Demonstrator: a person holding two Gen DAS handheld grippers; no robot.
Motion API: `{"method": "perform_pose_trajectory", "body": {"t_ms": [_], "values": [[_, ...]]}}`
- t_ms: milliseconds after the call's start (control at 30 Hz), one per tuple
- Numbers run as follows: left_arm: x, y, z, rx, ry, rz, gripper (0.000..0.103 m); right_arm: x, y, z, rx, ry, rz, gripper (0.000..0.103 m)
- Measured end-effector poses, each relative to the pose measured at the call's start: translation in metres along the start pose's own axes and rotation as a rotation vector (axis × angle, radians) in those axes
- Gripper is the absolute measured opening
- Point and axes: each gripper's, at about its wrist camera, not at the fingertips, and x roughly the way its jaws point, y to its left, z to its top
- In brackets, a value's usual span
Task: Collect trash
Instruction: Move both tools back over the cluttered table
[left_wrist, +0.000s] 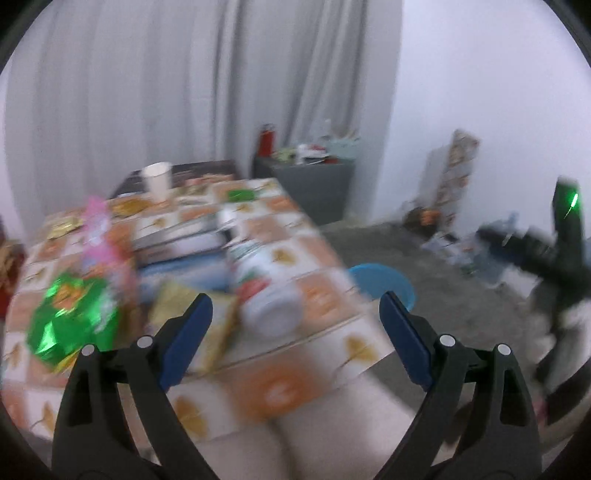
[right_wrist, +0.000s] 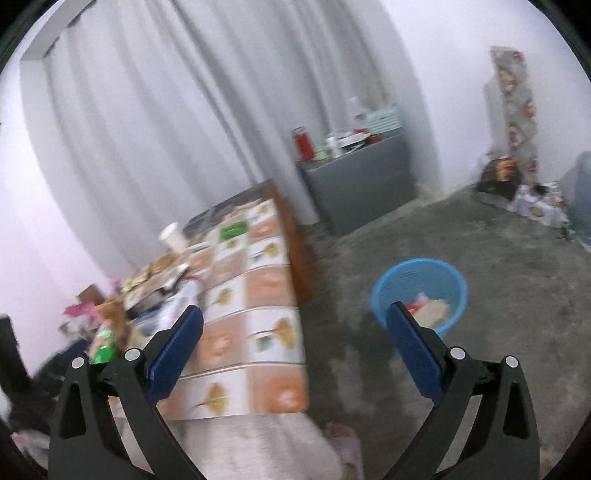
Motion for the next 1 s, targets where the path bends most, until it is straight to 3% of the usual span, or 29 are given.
{"method": "perform_pose_trajectory", "body": {"t_ms": [167,400,600,1000], "values": [[-0.006,0.021,-0.031,0.057,0.005,0.152,0.088,0.010,0.039,-0.006,-0.049,0.059,0.102,0.097],[0.008,0.006,-0.051,0.308,-0.031,0.367,0.087,0.037,0.087,-0.014,-0.097,0.177,0.225,0.097],[0.021,0.000,-0.060,0.409,-0.014,0.404,0.086,0.066,0.097,-0.022,-0.067,0.261,0.263,0.097],[0.069,0.010,-0.060,0.476,0.073,0.433,0.070,0.111,0.097,-0.031,-0.001,0.389,0.266,0.097]]}}
